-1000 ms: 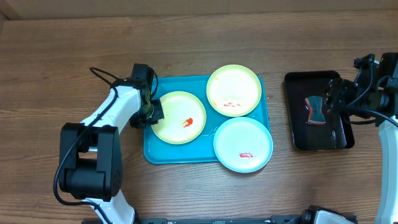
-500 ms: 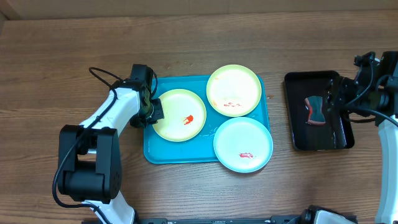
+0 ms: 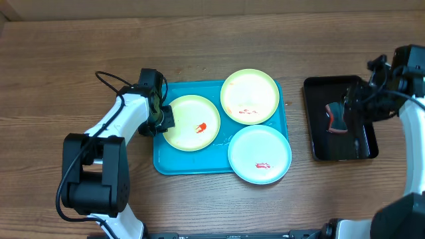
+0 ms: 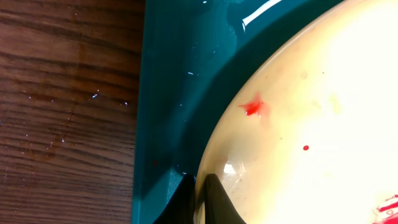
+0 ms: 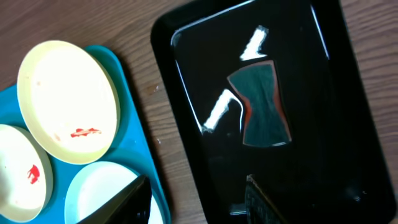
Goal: Clean dirty plates on tray and stack at the side
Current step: 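Grip the left yellow plate rim with the left gripper, then grasp the orange-green sponge from the black tray with the right gripper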
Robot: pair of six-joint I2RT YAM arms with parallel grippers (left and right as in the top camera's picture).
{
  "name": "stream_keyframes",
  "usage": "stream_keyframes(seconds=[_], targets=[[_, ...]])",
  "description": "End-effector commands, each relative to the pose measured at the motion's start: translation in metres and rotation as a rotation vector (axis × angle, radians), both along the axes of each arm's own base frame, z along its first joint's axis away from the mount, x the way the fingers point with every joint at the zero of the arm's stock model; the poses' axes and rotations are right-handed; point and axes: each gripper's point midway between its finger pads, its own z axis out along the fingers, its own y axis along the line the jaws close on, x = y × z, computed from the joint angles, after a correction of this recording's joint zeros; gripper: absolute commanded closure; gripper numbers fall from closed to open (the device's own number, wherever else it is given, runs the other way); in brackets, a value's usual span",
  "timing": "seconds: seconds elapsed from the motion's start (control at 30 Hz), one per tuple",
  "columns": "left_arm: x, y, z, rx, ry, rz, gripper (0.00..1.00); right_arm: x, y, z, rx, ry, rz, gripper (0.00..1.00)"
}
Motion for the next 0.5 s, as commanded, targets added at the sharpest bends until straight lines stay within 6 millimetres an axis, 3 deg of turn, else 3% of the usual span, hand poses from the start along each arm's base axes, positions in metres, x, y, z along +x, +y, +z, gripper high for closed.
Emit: stream_keyframes(seconds=[0.0, 0.2, 0.33, 0.37, 0.47], targets=[[-0.018, 0.006, -0.018, 0.03, 0.065, -0.022, 0.96, 0.019, -0.012, 0.034, -0.065, -0.061, -0.01, 0.51], [-0.017, 0.006, -0.017, 0.031, 0.061, -0.022, 0.96, 0.027, -0.015, 0.037, -0.068, -0.071, -0.026, 0.54], [-0.014, 0.005, -0.017, 0.029, 0.048, -0.023, 0.95, 0.032, -0.018, 0.015, -0.059, -0.015, -0.022, 0.54], [-0.012, 0.005, -0.017, 0.029, 0.042, -0.022, 0.96, 0.035, -0.02, -0.001, -0.059, 0.03, -0.021, 0.54], [-0.01, 0.005, -0.017, 0.028, 0.035, -0.022, 0.96, 0.039, -0.025, -0.022, -0.069, 0.081, -0.014, 0.54]])
